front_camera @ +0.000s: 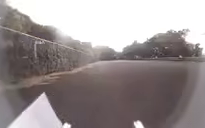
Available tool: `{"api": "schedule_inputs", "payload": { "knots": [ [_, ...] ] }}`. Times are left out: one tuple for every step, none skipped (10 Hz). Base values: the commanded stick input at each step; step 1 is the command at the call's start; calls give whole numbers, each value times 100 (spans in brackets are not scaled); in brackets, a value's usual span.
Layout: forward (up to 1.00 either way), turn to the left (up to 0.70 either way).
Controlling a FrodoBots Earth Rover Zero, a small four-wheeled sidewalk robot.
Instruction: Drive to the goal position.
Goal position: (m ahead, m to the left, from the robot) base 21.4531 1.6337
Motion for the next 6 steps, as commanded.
{"api": "schedule_inputs", "payload": {
  "knots": [
    [100, -16],
    [100, -21],
    [100, -26],
    [100, -3],
    [100, -13],
    [100, -24]
  ]
}}
